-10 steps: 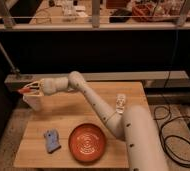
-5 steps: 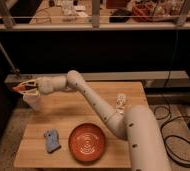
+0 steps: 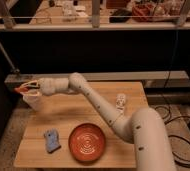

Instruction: Place the pepper in the ceramic cup

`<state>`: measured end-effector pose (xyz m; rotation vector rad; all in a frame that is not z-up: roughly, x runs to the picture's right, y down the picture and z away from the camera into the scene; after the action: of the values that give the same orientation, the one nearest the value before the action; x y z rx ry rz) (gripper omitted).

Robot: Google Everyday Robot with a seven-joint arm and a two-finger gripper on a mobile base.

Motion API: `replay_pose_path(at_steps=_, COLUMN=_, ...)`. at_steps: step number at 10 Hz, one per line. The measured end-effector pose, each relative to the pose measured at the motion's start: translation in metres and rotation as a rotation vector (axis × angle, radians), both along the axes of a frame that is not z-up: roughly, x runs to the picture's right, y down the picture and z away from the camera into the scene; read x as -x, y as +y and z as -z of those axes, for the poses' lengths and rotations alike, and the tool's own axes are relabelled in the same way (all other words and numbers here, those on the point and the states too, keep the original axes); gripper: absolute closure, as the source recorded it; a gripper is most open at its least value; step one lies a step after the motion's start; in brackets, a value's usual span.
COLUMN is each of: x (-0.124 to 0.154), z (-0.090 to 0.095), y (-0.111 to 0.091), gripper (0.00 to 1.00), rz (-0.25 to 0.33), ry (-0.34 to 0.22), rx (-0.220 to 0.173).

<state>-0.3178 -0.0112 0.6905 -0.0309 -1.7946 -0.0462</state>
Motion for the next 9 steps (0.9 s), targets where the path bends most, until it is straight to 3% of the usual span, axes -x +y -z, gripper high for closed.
replay_pose_path(at_steps=2, x=-0.001, z=0.000, y=0.002, gripper=0.95, rz=-0.004, ry=0.003, rx=0.025)
replay_pose_path(at_steps=9, x=-0.007, z=-0.022, y=0.001, gripper=0.26, rz=0.010, ry=0.059, rx=0.057)
